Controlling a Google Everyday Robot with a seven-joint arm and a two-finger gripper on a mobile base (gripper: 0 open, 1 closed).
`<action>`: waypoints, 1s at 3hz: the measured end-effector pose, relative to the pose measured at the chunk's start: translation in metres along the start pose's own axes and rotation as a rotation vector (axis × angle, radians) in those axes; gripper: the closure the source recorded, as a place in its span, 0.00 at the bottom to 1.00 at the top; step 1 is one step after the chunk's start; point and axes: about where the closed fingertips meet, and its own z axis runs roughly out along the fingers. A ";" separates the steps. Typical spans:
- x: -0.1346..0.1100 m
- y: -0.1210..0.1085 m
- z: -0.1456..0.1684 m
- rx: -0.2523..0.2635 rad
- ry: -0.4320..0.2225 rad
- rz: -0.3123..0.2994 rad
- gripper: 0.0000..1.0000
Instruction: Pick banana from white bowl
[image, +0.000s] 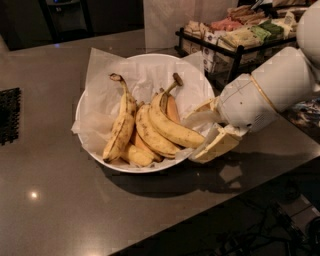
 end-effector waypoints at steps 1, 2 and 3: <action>0.000 0.000 0.000 0.000 0.000 0.000 1.00; -0.015 0.001 -0.010 0.020 0.041 -0.028 1.00; -0.032 -0.001 -0.022 0.026 0.098 -0.051 1.00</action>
Offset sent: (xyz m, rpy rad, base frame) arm -0.0038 0.0049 0.0406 -0.0894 -0.0846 0.0067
